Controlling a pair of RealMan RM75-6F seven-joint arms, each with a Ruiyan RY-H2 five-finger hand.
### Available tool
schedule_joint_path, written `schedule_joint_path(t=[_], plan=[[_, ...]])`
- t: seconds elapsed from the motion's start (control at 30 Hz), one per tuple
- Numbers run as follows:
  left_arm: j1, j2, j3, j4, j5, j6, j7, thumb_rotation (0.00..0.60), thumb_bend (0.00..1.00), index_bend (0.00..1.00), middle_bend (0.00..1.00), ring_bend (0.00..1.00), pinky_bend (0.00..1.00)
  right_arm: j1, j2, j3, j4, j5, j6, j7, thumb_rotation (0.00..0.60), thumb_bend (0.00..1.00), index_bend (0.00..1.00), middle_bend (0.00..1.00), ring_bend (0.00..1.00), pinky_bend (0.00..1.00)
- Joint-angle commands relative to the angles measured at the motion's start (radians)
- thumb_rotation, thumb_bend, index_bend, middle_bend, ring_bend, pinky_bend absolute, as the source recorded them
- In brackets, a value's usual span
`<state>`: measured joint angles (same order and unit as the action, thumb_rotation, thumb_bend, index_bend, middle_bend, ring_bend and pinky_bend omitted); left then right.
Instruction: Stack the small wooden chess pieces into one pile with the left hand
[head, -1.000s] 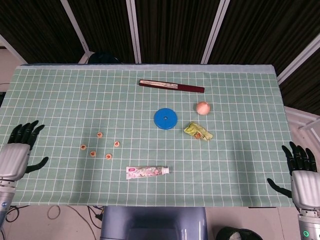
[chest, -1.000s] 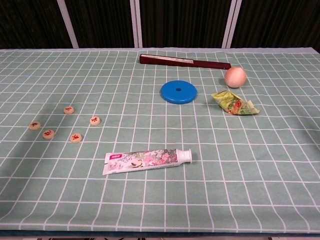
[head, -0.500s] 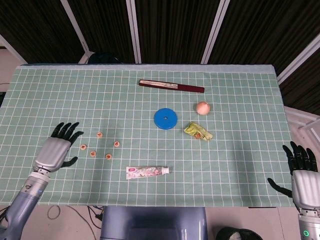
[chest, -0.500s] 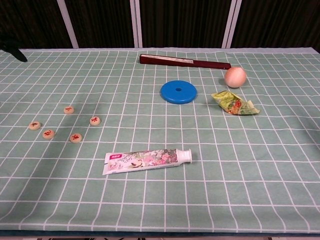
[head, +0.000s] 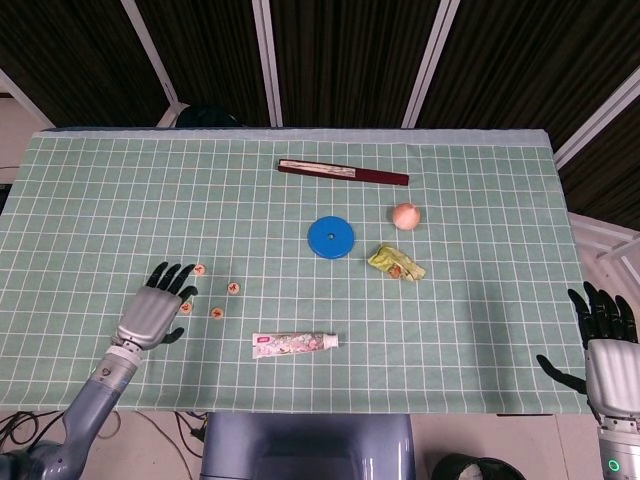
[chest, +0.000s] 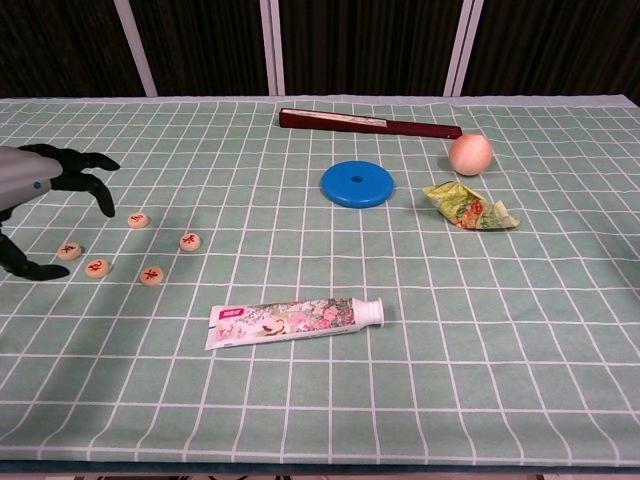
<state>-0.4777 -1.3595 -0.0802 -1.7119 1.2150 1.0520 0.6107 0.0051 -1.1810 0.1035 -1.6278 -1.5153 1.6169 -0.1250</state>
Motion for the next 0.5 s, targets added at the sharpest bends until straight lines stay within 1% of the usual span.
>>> schedule_joint_path(t=[0.03, 0.23, 0.5], plan=[[-0.027, -0.047, -0.003, 0.038, -0.026, -0.018, 0.02, 0.6, 0.21, 0.33, 0.0, 0.0, 0.0, 0.0, 0.001, 0.001, -0.001, 0.002, -0.001, 0.0, 0.6, 0.23, 0.08, 0.01, 0.0, 0.0], [-0.059, -0.106, -0.005, 0.077, -0.052, -0.028, 0.047, 0.6, 0.25, 0.36, 0.0, 0.0, 0.0, 0.0, 0.002, 0.003, -0.002, 0.008, -0.003, 0.004, 0.6, 0.23, 0.08, 0.01, 0.0, 0.0], [-0.103, -0.191, -0.008, 0.16, -0.118, -0.053, 0.097, 0.6, 0.25, 0.37, 0.0, 0.0, 0.0, 0.001, 0.005, 0.006, -0.005, 0.014, -0.005, 0.008, 0.6, 0.23, 0.08, 0.01, 0.0, 0.0]])
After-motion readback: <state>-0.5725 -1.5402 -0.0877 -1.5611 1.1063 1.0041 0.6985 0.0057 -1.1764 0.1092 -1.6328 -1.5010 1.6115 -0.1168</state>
